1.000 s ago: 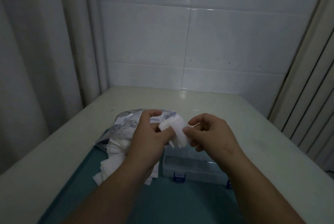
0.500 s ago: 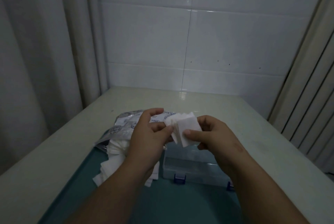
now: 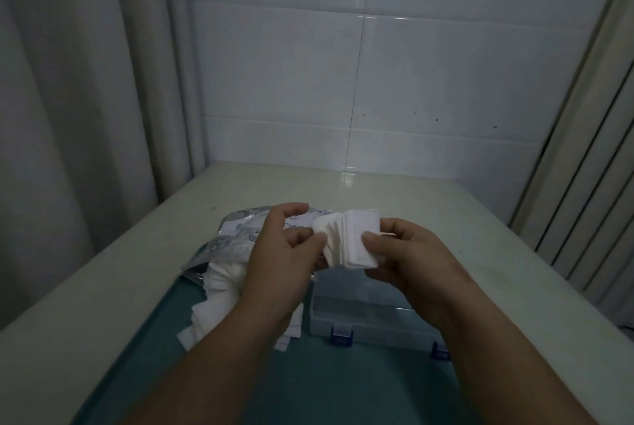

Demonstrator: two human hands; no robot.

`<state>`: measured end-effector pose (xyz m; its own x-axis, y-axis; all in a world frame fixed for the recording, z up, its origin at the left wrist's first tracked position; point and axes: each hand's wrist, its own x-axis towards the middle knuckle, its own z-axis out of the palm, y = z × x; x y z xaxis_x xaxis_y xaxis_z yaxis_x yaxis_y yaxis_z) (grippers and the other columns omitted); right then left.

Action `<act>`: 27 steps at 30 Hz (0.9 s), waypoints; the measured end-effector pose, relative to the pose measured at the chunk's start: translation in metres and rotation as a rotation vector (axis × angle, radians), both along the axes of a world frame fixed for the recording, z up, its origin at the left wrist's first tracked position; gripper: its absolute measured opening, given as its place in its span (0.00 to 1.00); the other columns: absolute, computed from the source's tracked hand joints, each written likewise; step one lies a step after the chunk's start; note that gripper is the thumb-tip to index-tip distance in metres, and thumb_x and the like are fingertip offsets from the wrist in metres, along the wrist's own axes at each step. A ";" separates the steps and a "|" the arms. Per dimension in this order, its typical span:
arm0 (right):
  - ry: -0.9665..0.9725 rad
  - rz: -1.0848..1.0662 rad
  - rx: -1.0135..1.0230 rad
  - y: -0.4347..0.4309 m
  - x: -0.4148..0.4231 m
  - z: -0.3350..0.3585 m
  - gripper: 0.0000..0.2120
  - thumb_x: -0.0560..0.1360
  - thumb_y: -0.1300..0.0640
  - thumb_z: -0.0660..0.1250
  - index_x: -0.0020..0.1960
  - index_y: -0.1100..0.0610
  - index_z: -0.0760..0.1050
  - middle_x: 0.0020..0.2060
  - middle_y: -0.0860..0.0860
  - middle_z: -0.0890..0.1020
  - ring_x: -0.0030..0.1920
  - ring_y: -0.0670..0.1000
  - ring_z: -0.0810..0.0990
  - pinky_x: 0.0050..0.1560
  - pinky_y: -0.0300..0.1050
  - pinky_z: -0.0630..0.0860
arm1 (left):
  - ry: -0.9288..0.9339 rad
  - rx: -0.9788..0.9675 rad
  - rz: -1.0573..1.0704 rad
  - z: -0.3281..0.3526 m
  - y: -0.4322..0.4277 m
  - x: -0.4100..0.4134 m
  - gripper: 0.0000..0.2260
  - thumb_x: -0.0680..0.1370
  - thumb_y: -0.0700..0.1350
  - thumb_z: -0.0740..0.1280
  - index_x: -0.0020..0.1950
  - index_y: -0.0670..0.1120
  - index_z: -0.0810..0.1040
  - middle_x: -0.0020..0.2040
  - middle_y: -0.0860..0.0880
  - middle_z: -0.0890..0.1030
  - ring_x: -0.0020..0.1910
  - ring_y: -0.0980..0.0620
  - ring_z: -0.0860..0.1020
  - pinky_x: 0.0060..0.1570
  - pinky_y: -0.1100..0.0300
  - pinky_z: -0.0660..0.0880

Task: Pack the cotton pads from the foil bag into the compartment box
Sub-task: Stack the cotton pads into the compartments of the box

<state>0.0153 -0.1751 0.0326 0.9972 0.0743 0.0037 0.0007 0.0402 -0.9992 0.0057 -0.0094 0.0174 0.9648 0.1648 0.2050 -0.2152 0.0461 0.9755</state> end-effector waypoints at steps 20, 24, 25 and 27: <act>0.045 0.040 0.009 0.000 0.002 -0.003 0.08 0.75 0.61 0.68 0.52 0.61 0.82 0.42 0.56 0.85 0.41 0.52 0.81 0.41 0.44 0.77 | 0.027 0.031 -0.051 -0.007 -0.002 0.003 0.21 0.73 0.33 0.68 0.60 0.53 0.73 0.43 0.46 0.85 0.41 0.48 0.84 0.43 0.50 0.82; 0.012 -0.005 -0.056 0.001 0.001 -0.003 0.08 0.76 0.61 0.68 0.54 0.56 0.81 0.48 0.56 0.85 0.46 0.55 0.83 0.43 0.45 0.80 | 0.025 -0.075 -0.097 -0.005 -0.004 0.002 0.18 0.74 0.32 0.66 0.58 0.51 0.73 0.41 0.44 0.84 0.41 0.50 0.84 0.39 0.55 0.81; 0.011 -0.001 -0.061 0.001 0.001 -0.003 0.09 0.76 0.61 0.67 0.55 0.55 0.80 0.48 0.56 0.85 0.45 0.54 0.83 0.42 0.44 0.79 | 0.021 -0.062 -0.091 -0.005 -0.004 0.002 0.17 0.75 0.33 0.67 0.58 0.52 0.73 0.42 0.44 0.85 0.42 0.49 0.84 0.39 0.55 0.81; 0.010 0.025 -0.061 0.001 0.000 -0.001 0.09 0.76 0.61 0.67 0.55 0.54 0.80 0.47 0.55 0.85 0.44 0.53 0.84 0.41 0.44 0.79 | 0.015 -0.023 -0.072 -0.006 -0.004 0.002 0.17 0.75 0.34 0.68 0.58 0.53 0.73 0.44 0.44 0.85 0.43 0.47 0.84 0.38 0.56 0.81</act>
<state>0.0158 -0.1743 0.0311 0.9950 0.0989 -0.0116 -0.0095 -0.0209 -0.9997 0.0073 -0.0136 0.0116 0.9773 0.0994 0.1871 -0.1955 0.0835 0.9771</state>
